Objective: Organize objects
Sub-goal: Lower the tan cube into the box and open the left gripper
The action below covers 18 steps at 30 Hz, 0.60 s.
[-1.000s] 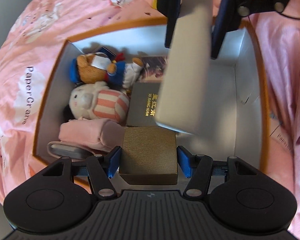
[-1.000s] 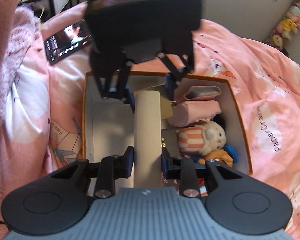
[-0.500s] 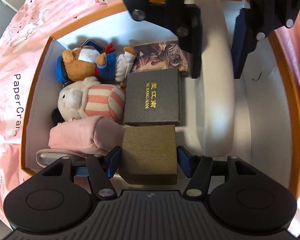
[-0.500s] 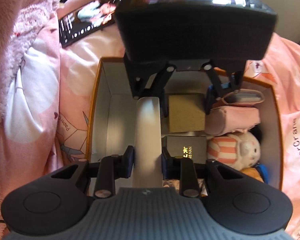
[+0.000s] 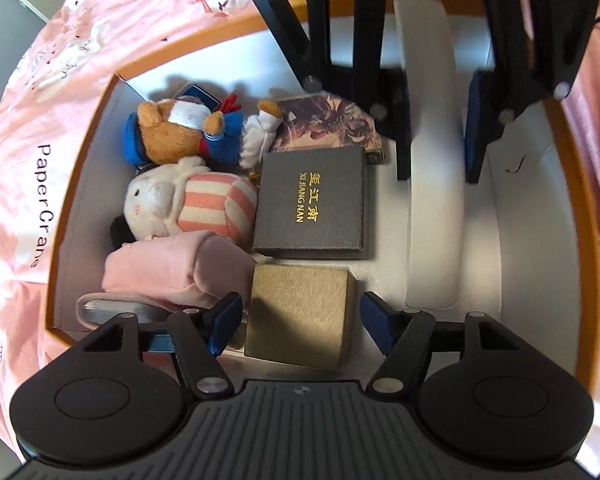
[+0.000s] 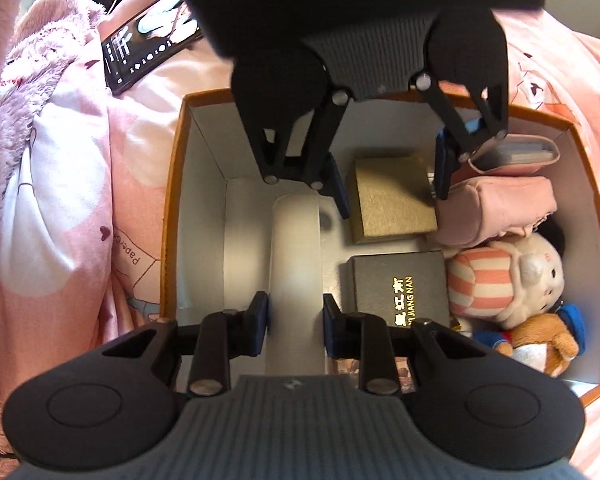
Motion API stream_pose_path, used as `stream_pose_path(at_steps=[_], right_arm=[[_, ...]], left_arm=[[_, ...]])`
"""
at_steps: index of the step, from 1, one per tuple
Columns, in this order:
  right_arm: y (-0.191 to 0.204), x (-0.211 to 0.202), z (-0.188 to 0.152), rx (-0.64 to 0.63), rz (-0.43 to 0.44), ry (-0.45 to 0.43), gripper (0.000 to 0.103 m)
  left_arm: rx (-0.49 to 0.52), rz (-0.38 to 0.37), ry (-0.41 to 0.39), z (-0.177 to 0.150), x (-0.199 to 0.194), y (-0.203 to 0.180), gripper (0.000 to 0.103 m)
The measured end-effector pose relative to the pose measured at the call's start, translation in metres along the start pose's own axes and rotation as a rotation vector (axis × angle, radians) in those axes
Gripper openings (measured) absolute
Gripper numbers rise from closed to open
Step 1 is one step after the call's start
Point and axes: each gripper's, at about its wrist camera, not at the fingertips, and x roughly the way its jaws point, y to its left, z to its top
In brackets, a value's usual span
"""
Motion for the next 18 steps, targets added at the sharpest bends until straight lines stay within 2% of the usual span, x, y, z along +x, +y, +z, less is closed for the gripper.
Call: stream_pose_path(at_steps=[7,11,15,18], right_arm=[[-0.009,0.014,0.002,0.080,0.082,-0.031,0.029],[-0.017,0.020,0.004,0.134,0.154,-0.053,0.029],[-0.025,0.029,0.004,0.183,0.217,-0.027,0.029],[-0.027,0.038,0.004,0.176,0.176,0.027,0.029]], left_arm=[[-0.216,-0.061,-0.079,-0.005,-0.030,0.019,0.076],[-0.299,-0.070,-0.134,0.003,-0.035,0.020,0.073],[-0.331,-0.080,-0.154,0.009,-0.037,0.017,0.073],[-0.312,-0.064,-0.147,0.014,-0.036,0.013,0.073]])
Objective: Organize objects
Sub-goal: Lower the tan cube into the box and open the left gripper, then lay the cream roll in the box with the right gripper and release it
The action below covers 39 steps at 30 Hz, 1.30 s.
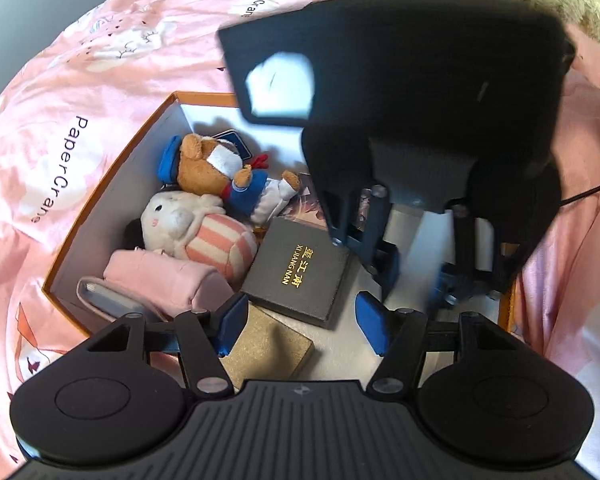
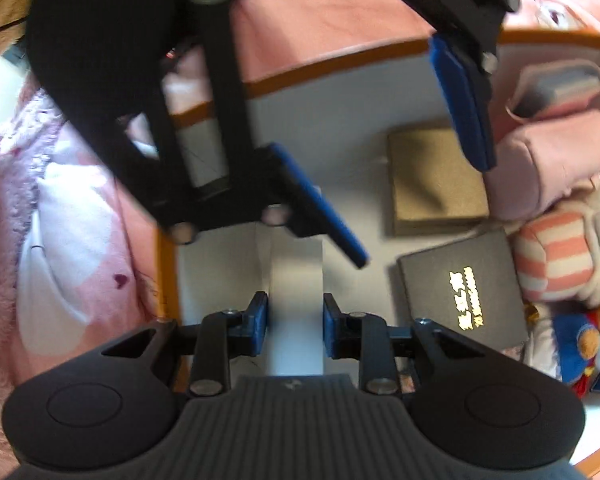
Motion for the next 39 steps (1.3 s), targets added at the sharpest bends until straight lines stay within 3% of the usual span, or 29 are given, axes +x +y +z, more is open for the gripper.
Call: stream_pose_path(at_steps=[2,8,13,19,22,27,31,34,39], right_arm=[[-0.003,0.007,0.000,-0.009,-0.018,0.044,0.030],[0.002,0.007,0.004,-0.049,-0.053,0.056,0.031],[0.003,0.006,0.002,-0.072,-0.105,0.062,0.038],[0.005,0.001,-0.003,-0.100,-0.161,0.065,0.039],[0.008,0.001,-0.007,-0.130,-0.118,0.054,0.030],[0.010,0.006,-0.007,-0.171,0.027,0.053,0.029],[0.006,0.009,-0.002,-0.196,0.046,0.074,0.030],[0.010,0.010,0.001,-0.236,-0.017,0.094,0.038],[0.008,0.004,0.000,-0.235,-0.120,0.101,0.039]], left_arm=[[0.003,0.002,0.008,0.002,0.002,-0.001,0.073],[-0.016,-0.011,0.012,0.002,0.005,-0.001,0.073],[-0.026,-0.037,0.022,0.003,0.008,0.000,0.062],[-0.029,-0.074,0.030,0.005,0.012,-0.003,0.050],[-0.019,-0.091,0.034,0.007,0.014,-0.007,0.046],[-0.014,-0.160,0.059,0.008,0.012,-0.016,0.044],[-0.007,-0.175,0.097,0.007,0.017,-0.020,0.042],[-0.050,-0.193,0.112,0.010,0.019,-0.017,0.034],[-0.060,-0.151,0.170,0.011,0.028,-0.017,0.025]])
